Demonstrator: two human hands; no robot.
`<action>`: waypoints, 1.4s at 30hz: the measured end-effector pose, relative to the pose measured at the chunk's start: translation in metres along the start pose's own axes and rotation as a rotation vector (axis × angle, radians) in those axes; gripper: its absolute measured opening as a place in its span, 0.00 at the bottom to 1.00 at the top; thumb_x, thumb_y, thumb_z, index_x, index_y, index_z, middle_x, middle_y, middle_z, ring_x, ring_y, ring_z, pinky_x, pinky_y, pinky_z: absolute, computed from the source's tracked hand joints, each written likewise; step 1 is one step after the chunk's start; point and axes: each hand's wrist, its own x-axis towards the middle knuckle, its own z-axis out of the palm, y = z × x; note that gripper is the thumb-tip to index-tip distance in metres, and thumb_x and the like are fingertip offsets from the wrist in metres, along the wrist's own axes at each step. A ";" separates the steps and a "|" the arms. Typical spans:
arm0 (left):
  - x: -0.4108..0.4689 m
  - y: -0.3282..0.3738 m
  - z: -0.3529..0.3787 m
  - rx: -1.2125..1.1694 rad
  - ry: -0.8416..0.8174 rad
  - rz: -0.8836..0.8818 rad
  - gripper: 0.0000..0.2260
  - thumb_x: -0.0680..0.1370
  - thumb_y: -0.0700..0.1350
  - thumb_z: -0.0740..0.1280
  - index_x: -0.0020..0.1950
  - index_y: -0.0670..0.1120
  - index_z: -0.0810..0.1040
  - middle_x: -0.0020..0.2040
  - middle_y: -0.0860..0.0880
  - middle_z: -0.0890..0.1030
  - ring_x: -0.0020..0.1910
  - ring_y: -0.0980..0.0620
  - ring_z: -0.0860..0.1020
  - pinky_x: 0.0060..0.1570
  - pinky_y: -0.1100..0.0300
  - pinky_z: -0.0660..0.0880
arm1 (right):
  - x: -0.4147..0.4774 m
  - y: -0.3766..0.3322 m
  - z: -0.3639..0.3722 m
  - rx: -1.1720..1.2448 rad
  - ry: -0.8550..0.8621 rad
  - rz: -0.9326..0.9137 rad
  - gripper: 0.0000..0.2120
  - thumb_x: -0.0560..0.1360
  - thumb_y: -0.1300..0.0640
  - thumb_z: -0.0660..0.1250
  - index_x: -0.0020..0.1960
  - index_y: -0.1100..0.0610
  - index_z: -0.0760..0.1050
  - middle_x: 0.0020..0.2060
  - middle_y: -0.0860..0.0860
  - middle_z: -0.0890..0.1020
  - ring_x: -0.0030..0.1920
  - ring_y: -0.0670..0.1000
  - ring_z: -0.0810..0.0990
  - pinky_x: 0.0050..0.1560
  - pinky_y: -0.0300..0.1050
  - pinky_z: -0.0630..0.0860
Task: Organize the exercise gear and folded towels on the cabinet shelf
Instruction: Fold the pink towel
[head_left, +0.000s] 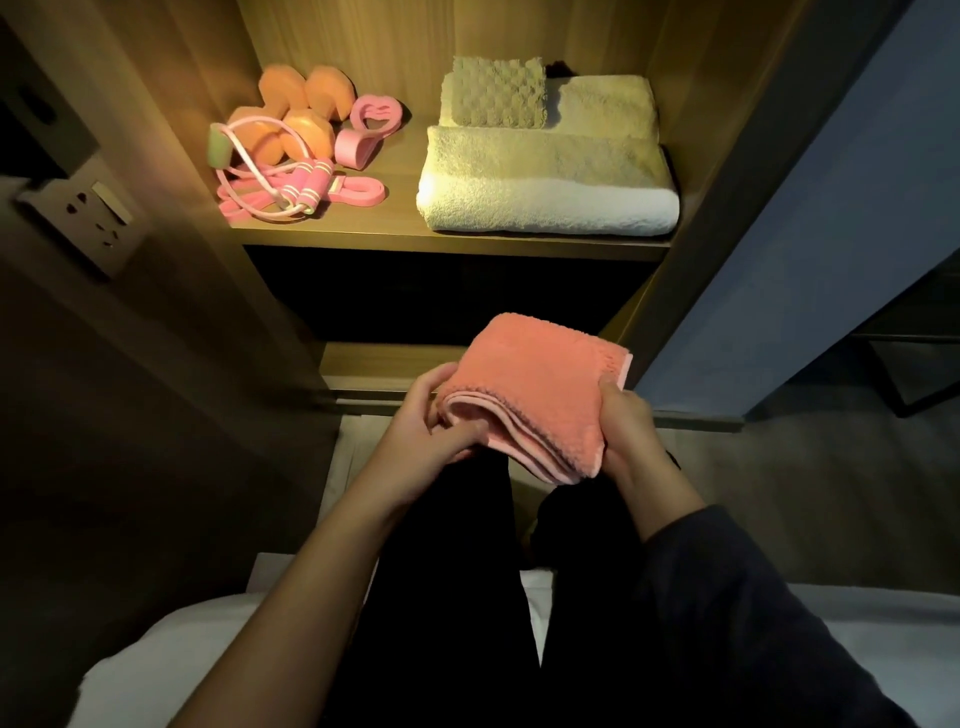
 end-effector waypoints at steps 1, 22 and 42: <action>0.000 -0.002 0.002 0.084 0.096 -0.007 0.29 0.73 0.40 0.74 0.70 0.53 0.67 0.60 0.51 0.77 0.52 0.56 0.79 0.47 0.62 0.77 | -0.001 0.002 0.003 -0.002 -0.014 -0.002 0.19 0.84 0.49 0.55 0.69 0.60 0.67 0.48 0.54 0.78 0.45 0.54 0.78 0.42 0.49 0.78; -0.025 -0.030 -0.027 0.549 0.226 0.190 0.17 0.76 0.43 0.71 0.59 0.57 0.70 0.54 0.58 0.77 0.50 0.56 0.78 0.49 0.56 0.80 | -0.004 0.011 0.003 -0.197 0.011 -0.171 0.18 0.84 0.48 0.54 0.67 0.60 0.67 0.56 0.56 0.76 0.52 0.55 0.77 0.49 0.51 0.76; -0.071 -0.041 0.001 1.413 -0.029 0.621 0.27 0.74 0.43 0.70 0.72 0.41 0.69 0.69 0.42 0.72 0.68 0.45 0.70 0.67 0.52 0.68 | -0.016 0.001 -0.005 -0.242 -0.020 -0.124 0.20 0.84 0.49 0.54 0.69 0.62 0.66 0.58 0.57 0.76 0.52 0.56 0.76 0.45 0.49 0.75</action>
